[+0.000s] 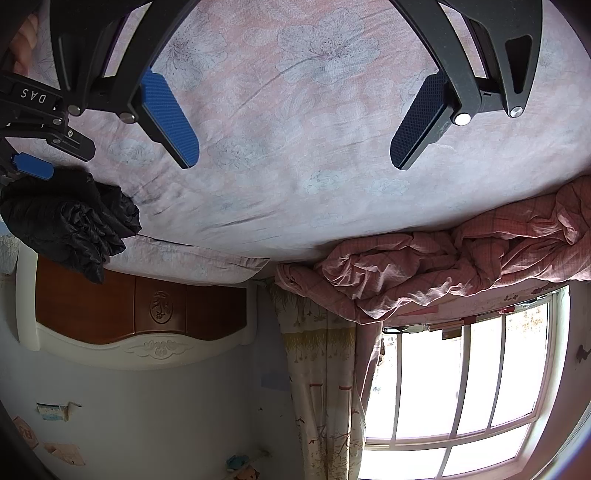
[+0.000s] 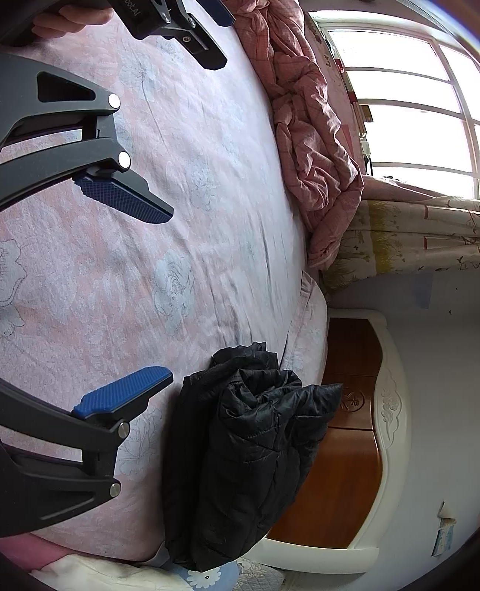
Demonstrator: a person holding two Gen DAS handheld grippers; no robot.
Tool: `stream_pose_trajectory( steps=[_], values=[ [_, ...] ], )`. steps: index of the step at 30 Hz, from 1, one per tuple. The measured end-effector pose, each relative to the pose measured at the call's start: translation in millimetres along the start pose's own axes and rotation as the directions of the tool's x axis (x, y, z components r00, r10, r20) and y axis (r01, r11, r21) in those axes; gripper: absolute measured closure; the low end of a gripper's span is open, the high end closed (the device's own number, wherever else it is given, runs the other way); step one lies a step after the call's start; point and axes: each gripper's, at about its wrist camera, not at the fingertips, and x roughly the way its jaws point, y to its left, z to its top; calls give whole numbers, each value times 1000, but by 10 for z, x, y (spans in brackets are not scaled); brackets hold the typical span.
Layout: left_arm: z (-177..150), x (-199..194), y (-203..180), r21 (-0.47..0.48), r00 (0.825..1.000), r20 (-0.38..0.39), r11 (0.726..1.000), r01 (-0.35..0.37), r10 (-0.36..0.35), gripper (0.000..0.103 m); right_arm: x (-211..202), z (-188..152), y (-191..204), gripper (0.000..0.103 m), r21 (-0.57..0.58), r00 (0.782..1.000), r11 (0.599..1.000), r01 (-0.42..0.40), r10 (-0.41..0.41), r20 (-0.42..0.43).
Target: Fold large clothes
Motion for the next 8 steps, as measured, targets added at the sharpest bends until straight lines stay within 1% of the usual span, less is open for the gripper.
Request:
stream_pose_trajectory(
  steps=[8],
  values=[
    [-35,11,8,1,1000,-8,1000,-2,2,0,41,-6,-12,21,1,1000,1000,-2,2,-8]
  ],
)
